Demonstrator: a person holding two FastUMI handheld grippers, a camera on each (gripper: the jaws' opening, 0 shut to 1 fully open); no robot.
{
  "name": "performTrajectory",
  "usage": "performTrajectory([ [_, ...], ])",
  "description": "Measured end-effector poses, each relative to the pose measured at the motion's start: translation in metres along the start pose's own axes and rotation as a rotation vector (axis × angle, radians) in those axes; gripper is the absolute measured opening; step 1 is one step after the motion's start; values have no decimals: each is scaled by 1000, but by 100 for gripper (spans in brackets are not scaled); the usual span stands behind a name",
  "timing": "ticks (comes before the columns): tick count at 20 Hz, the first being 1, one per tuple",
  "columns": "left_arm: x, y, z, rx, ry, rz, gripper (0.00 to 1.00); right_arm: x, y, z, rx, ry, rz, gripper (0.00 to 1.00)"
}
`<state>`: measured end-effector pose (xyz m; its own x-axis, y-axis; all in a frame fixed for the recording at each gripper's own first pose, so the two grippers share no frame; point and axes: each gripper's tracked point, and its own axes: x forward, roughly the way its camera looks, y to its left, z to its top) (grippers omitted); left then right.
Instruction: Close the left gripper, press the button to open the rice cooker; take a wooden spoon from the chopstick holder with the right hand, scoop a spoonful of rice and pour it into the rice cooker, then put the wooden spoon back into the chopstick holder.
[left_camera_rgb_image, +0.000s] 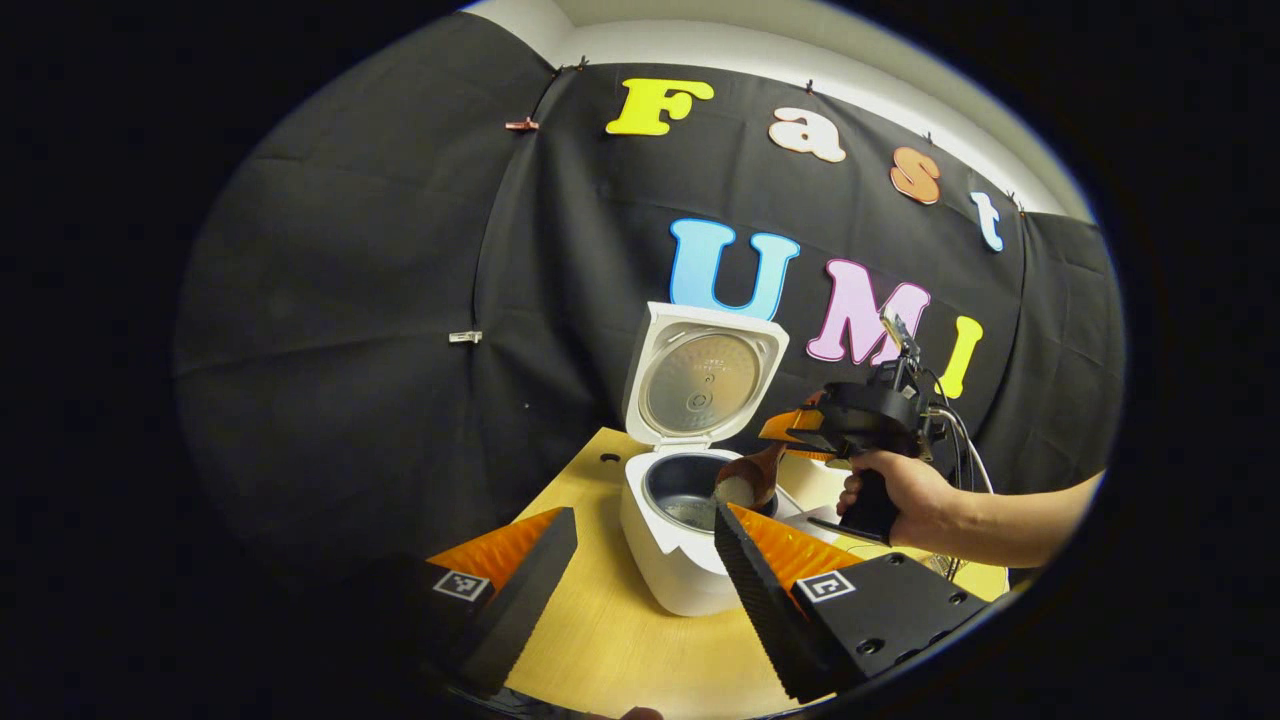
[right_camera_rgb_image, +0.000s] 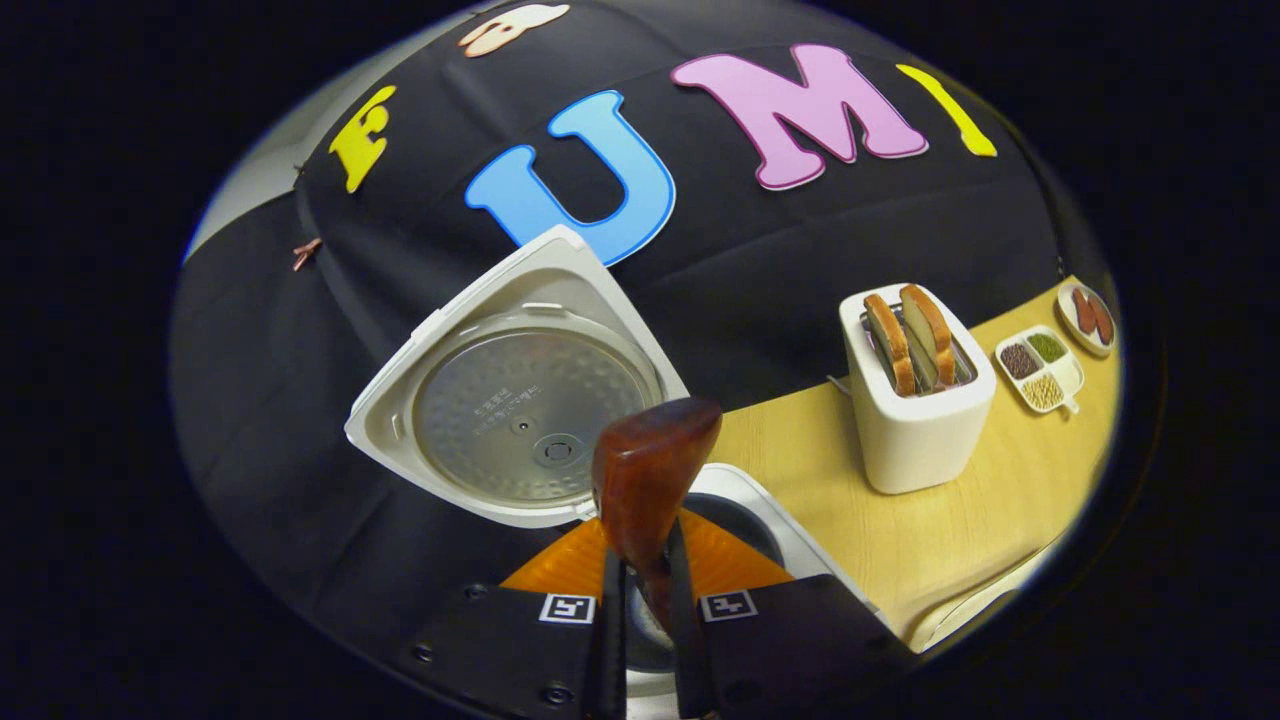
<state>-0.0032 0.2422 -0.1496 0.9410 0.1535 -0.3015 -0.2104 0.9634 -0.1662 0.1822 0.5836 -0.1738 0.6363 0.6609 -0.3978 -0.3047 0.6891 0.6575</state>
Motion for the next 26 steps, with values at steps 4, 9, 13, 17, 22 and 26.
performTrajectory([
  [4,-1,5,-2,0,3,7,96,1,5,0,-124,-19,5,23],
  [9,-2,9,-6,-12,7,11,96,2,19,5,-272,-52,26,23],
  [13,-3,11,-9,-20,10,14,96,-1,19,2,-345,-50,24,15],
  [17,-3,16,-10,-24,9,20,96,-7,29,8,-436,-98,43,15],
  [22,-2,19,-12,-36,10,21,96,-16,43,11,-682,-163,53,15],
  [26,-1,18,-12,-33,7,18,96,-25,51,6,-862,-194,75,15],
])
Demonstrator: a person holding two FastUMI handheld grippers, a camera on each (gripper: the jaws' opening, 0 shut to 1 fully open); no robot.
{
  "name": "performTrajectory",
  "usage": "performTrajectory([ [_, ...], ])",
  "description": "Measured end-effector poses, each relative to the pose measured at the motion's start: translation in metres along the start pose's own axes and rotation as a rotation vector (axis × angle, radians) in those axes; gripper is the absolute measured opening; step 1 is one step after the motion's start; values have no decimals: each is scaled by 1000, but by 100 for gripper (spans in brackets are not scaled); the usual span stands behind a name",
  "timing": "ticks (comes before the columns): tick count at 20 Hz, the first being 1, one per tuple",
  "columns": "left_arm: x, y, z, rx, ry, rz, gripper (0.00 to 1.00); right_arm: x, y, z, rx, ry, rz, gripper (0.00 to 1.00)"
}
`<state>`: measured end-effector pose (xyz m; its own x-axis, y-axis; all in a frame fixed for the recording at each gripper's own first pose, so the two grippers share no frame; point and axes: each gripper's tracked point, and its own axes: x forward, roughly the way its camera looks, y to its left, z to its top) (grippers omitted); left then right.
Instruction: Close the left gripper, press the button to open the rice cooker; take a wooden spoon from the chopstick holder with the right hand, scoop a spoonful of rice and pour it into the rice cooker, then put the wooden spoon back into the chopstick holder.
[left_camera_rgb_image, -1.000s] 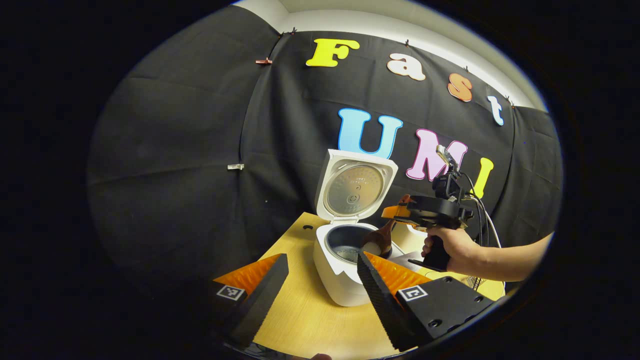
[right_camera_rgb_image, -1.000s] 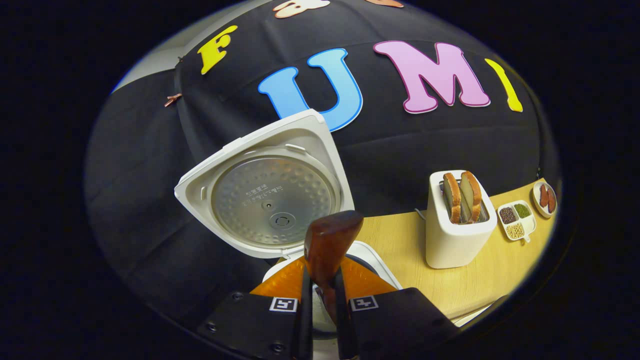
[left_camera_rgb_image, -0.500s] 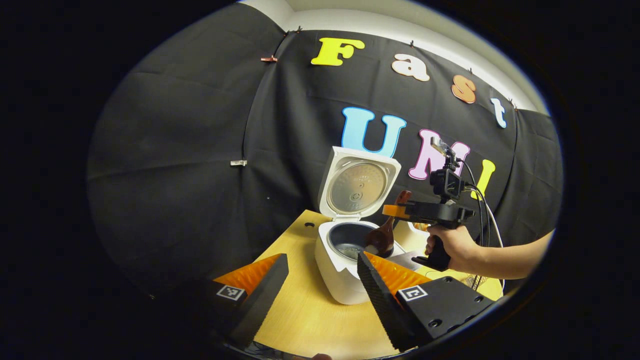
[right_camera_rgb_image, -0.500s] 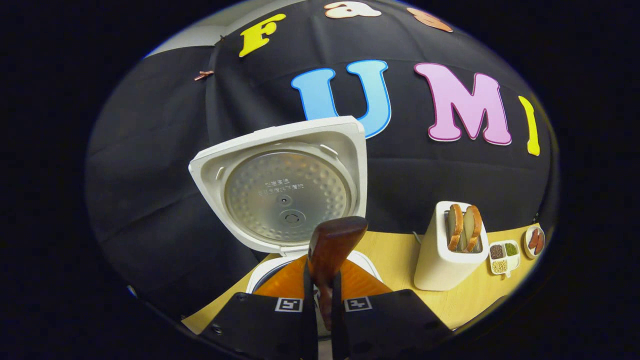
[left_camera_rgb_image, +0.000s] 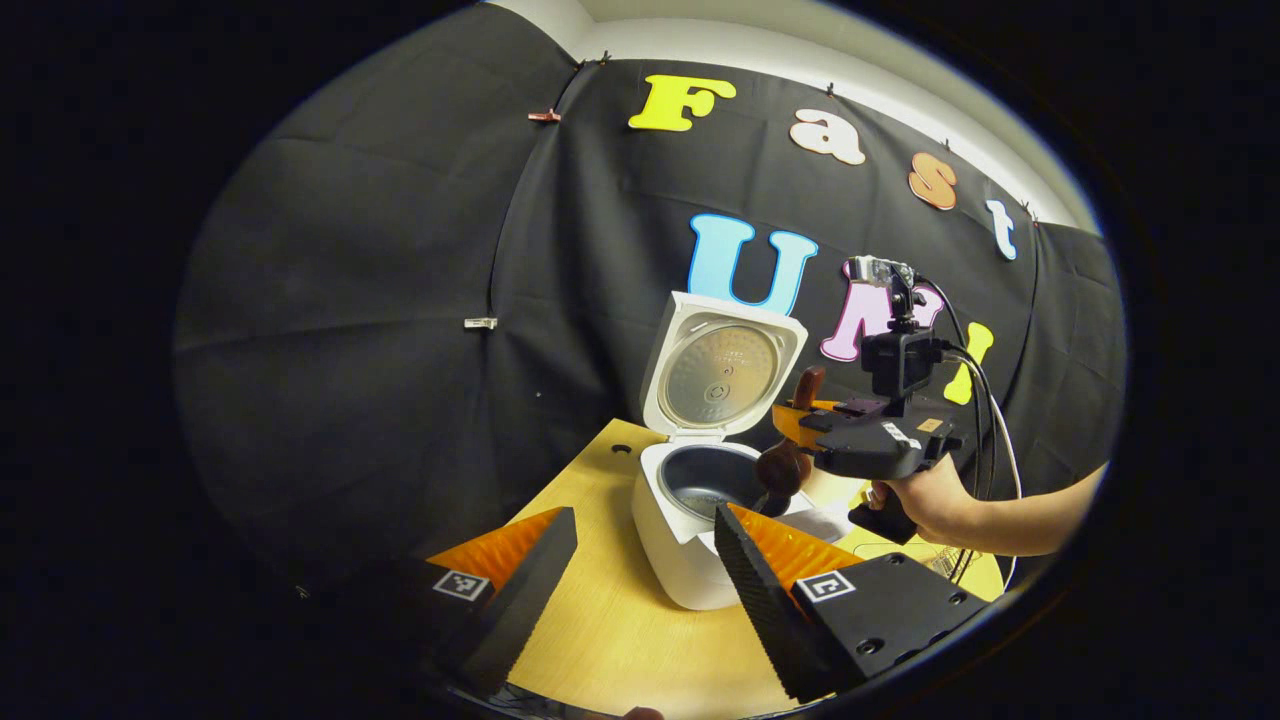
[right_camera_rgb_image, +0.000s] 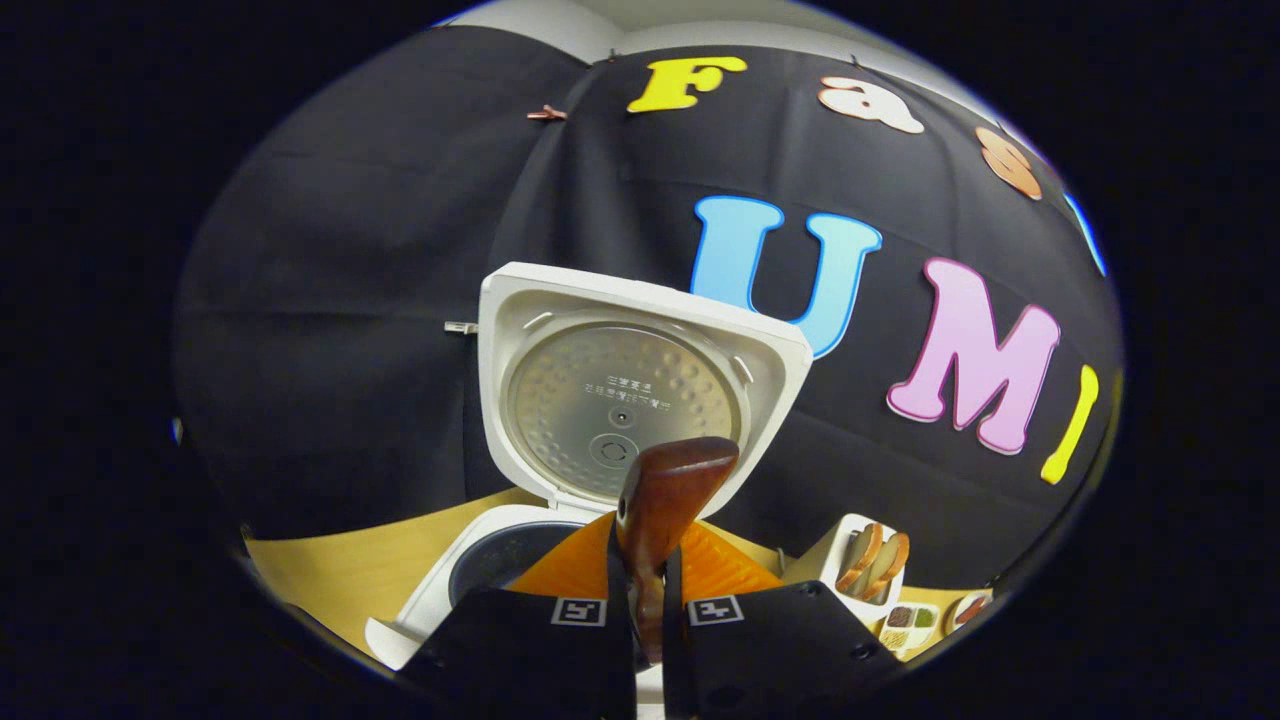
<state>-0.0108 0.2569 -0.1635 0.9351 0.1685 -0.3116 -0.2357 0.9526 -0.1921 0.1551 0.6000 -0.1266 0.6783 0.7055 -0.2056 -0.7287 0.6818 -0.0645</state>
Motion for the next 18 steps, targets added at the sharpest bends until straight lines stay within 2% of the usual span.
performTrajectory([
  [5,1,-2,-1,-2,4,-7,96,-10,1,9,-118,-45,14,15],
  [7,0,-5,0,1,2,-9,96,-12,1,10,-120,-48,16,14],
  [9,1,-7,0,3,1,-10,96,-9,1,8,-66,-34,23,14],
  [11,-1,-8,-1,3,2,-9,96,-6,0,9,55,-11,40,15],
  [18,-11,-12,0,16,-2,2,96,-15,-25,31,662,49,47,15],
])
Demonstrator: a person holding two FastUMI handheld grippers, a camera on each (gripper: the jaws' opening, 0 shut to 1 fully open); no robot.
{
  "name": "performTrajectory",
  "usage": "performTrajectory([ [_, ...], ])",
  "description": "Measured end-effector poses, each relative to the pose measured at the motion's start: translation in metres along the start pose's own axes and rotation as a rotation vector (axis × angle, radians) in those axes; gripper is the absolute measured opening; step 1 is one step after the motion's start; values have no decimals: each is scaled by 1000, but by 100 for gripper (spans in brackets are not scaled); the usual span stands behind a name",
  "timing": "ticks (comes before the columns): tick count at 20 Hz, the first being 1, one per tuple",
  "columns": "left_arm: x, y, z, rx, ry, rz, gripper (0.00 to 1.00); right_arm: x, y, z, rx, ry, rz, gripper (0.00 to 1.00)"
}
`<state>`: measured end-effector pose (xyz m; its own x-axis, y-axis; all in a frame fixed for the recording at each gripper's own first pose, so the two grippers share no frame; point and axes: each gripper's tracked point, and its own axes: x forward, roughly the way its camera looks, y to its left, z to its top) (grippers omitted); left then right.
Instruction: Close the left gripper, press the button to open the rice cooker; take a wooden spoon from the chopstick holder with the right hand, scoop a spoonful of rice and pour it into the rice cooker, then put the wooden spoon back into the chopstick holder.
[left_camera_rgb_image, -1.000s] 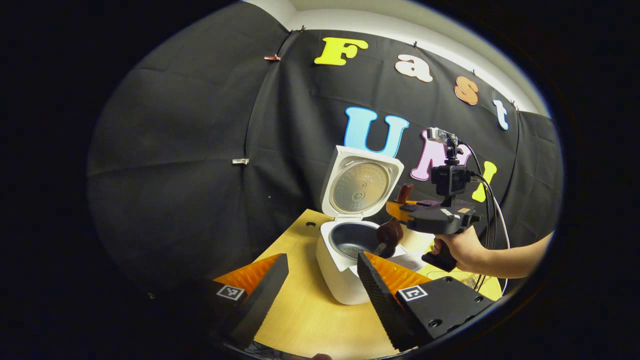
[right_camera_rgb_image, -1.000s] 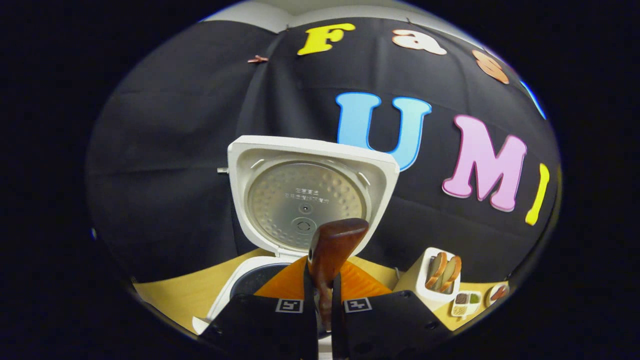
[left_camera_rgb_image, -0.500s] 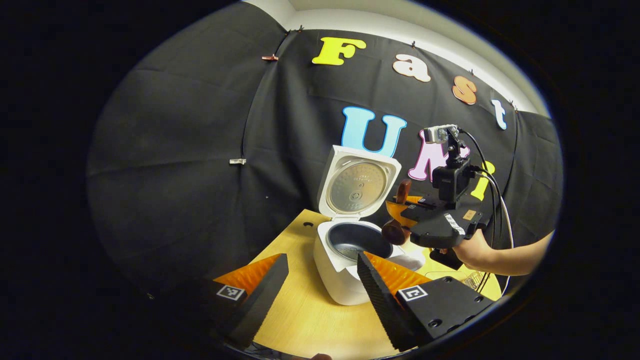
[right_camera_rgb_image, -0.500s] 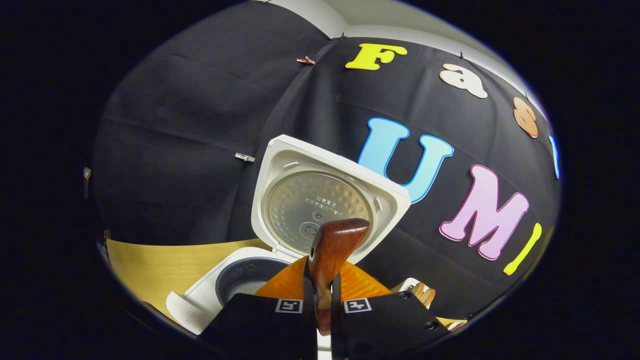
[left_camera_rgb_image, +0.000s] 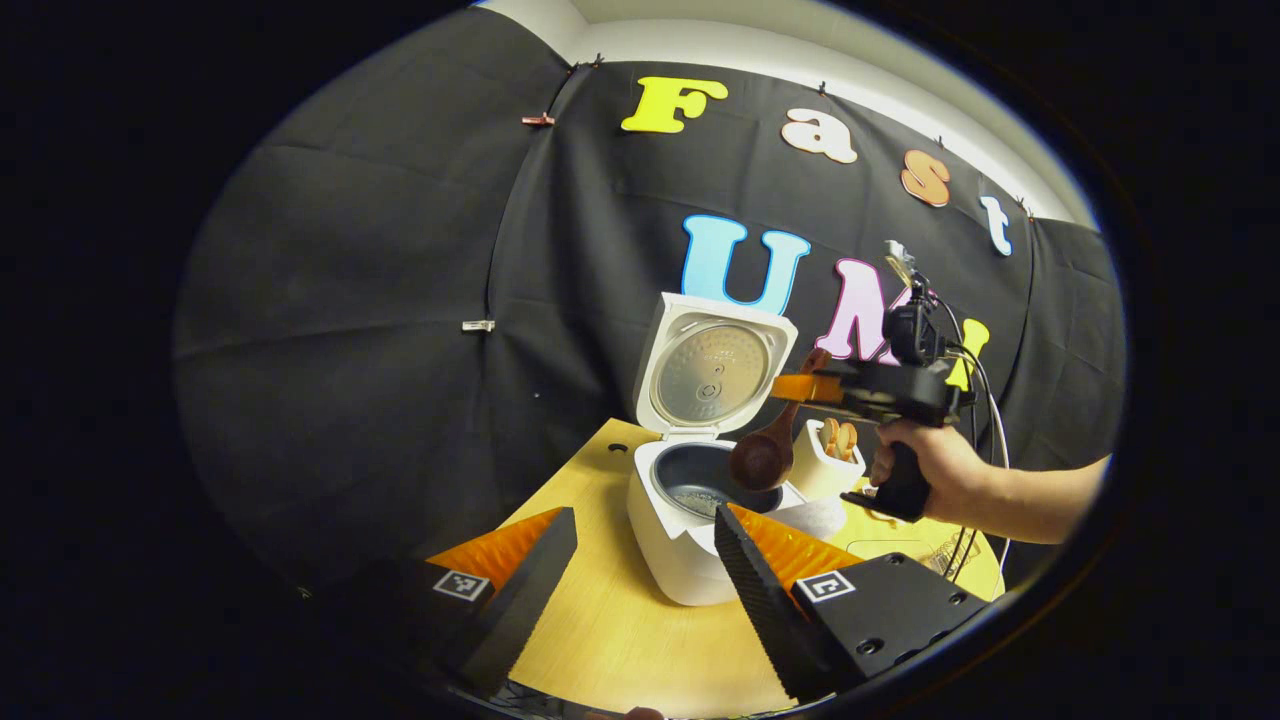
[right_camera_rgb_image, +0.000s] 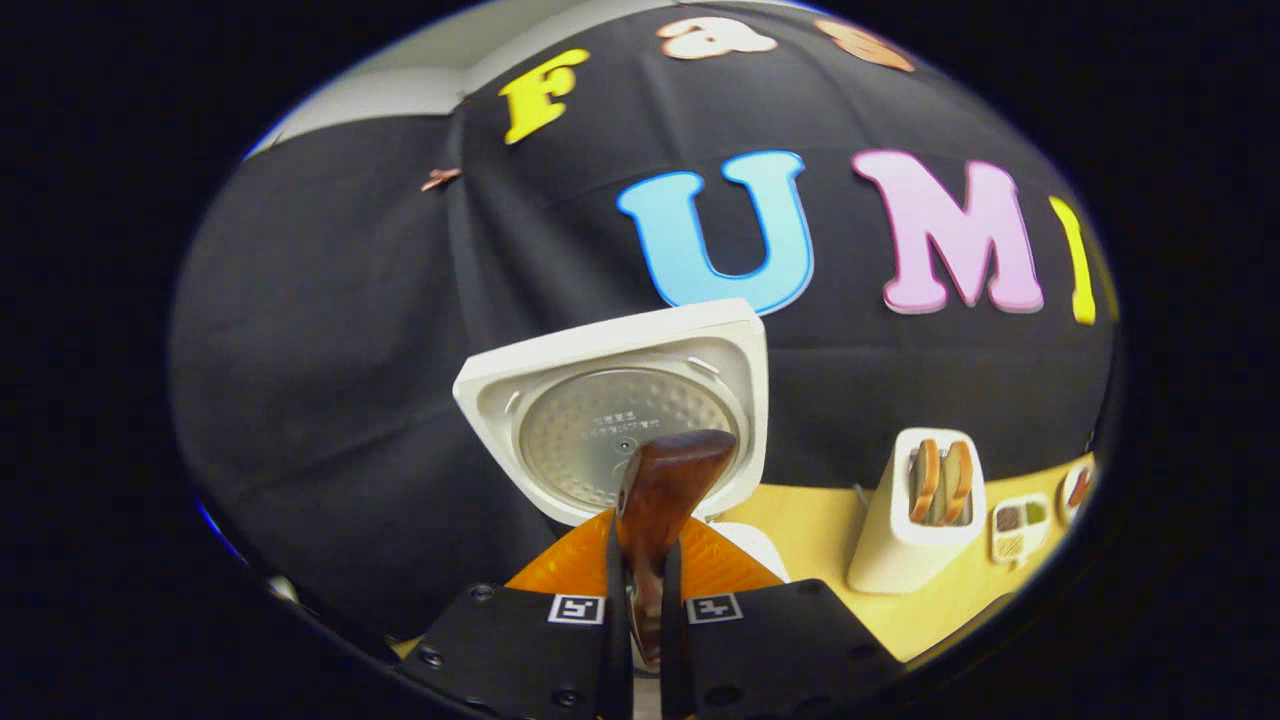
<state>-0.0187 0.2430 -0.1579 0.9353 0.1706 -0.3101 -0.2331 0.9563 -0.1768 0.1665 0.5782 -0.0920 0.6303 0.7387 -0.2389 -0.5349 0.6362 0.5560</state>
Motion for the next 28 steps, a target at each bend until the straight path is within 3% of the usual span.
performTrajectory([
  [4,-2,-12,4,13,-7,-11,96,-37,-14,42,129,-85,4,15],
  [8,-2,-33,8,31,-14,-40,96,-100,-52,79,210,-157,-22,15],
  [15,8,-81,21,66,-31,-104,96,-220,-157,120,231,-274,-132,15],
  [22,15,-138,21,83,-26,-162,96,-314,-281,110,219,-294,-307,15],
  [28,16,-179,18,103,-19,-173,96,-344,-385,71,245,-236,-461,15],
])
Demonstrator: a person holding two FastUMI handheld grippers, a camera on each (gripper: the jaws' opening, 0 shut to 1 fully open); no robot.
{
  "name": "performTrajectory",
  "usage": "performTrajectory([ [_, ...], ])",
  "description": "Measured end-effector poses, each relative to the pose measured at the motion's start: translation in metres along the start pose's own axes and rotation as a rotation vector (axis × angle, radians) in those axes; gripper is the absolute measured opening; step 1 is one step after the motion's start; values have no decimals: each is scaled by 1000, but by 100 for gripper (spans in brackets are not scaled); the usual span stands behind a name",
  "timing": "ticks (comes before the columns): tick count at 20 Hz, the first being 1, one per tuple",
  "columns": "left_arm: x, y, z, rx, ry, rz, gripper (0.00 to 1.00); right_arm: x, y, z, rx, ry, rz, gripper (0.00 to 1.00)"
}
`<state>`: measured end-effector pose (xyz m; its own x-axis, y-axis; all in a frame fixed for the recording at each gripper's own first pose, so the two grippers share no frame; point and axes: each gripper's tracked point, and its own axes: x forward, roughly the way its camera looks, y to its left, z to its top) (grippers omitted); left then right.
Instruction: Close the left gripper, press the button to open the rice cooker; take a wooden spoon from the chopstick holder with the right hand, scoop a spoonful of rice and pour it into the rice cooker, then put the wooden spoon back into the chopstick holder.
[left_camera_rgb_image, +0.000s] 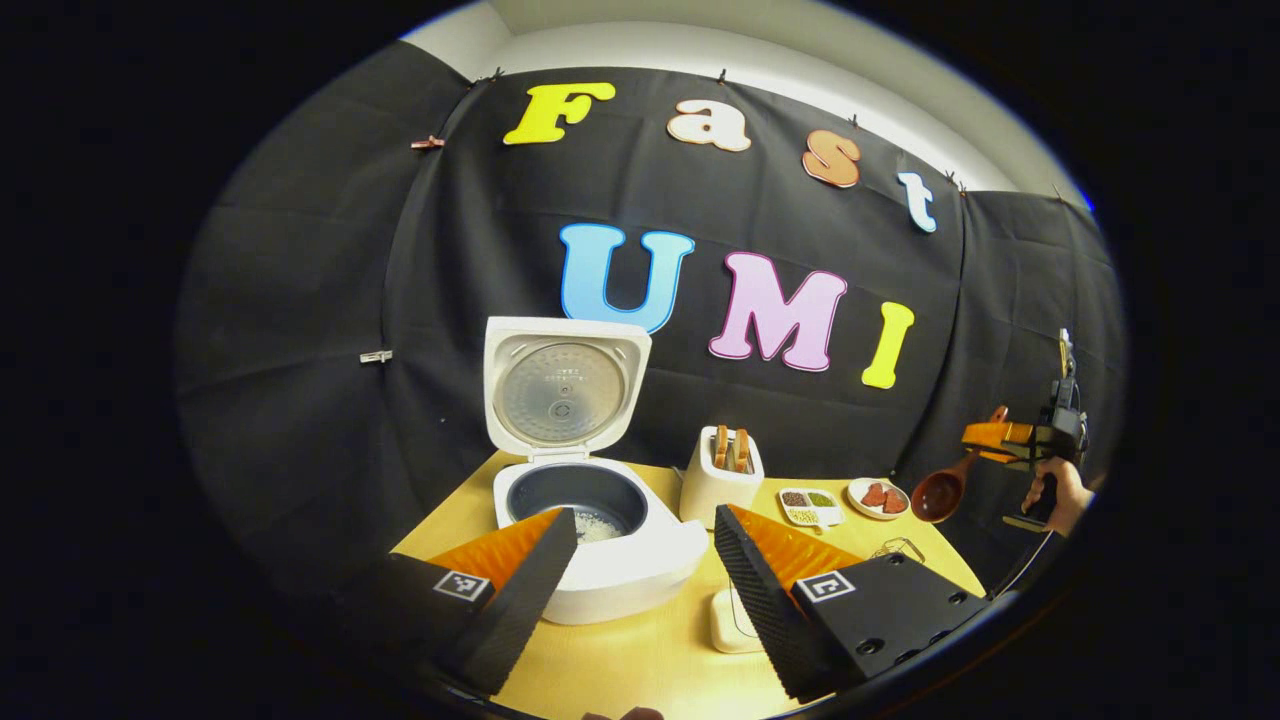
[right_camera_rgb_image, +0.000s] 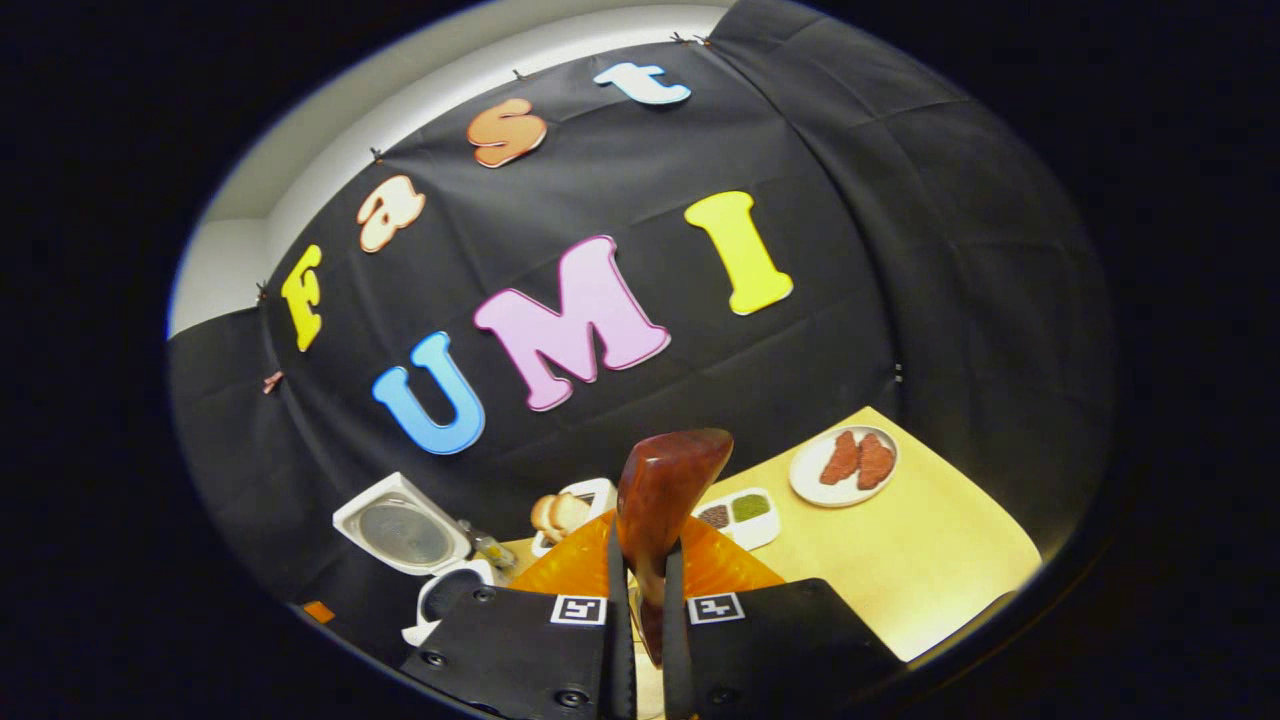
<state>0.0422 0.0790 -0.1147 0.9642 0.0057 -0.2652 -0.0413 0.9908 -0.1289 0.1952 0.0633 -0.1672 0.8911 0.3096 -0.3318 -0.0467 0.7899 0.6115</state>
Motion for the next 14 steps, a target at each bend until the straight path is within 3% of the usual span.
performTrajectory([
  [7,-1,-18,2,15,18,46,96,31,-90,-48,4,96,-106,15],
  [14,-13,-28,5,53,26,109,95,51,-127,-103,-45,177,-134,15],
])
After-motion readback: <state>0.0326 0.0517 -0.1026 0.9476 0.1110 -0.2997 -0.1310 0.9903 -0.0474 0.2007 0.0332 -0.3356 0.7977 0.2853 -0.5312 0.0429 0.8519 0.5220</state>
